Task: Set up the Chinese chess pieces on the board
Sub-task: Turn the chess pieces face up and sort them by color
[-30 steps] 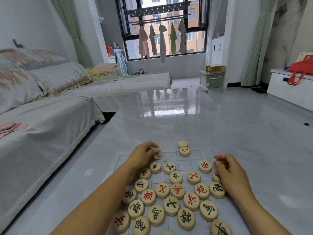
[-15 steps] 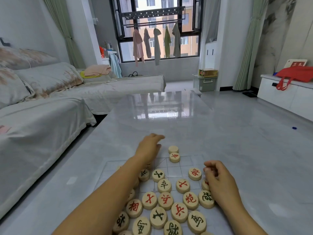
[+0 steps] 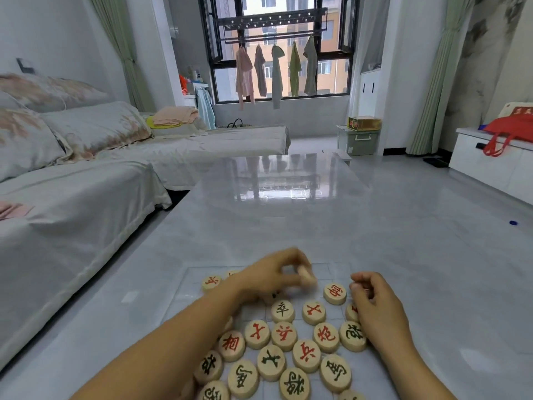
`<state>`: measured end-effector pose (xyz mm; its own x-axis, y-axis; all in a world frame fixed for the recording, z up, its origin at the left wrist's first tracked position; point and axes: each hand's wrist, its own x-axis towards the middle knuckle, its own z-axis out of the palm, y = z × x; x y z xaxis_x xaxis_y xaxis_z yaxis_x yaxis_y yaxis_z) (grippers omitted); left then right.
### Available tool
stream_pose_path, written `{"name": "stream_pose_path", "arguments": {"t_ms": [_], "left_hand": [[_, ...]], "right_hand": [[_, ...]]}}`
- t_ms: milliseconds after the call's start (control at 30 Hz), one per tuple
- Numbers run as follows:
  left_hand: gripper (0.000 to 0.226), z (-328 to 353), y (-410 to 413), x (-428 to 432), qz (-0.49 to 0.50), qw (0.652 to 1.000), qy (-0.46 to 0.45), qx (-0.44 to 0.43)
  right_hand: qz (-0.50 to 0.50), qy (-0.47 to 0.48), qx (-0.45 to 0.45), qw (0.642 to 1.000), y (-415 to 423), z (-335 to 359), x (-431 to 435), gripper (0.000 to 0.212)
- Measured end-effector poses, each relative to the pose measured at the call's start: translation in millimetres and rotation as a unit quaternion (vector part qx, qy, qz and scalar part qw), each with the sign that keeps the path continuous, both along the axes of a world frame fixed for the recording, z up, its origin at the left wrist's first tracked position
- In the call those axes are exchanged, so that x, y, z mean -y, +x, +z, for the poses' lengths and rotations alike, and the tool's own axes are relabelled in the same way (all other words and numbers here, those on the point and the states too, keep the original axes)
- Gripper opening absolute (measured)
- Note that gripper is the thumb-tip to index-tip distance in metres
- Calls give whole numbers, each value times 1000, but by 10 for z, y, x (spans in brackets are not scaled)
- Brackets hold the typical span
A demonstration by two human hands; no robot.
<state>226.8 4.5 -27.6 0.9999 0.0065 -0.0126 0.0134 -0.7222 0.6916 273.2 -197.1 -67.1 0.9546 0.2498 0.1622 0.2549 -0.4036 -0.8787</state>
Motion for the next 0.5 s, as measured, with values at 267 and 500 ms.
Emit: {"name": "stream_pose_path", "arguments": {"t_ms": [267,500], "left_hand": [[31,-29,-413,-309,131,984,90,83],[92,-58,-1764,-570,187,981,41,-28]], "right_hand": [[0,12,9,1000,23,-20,-1,11],[6,17,18,1000,34,-28,-8,12]]}}
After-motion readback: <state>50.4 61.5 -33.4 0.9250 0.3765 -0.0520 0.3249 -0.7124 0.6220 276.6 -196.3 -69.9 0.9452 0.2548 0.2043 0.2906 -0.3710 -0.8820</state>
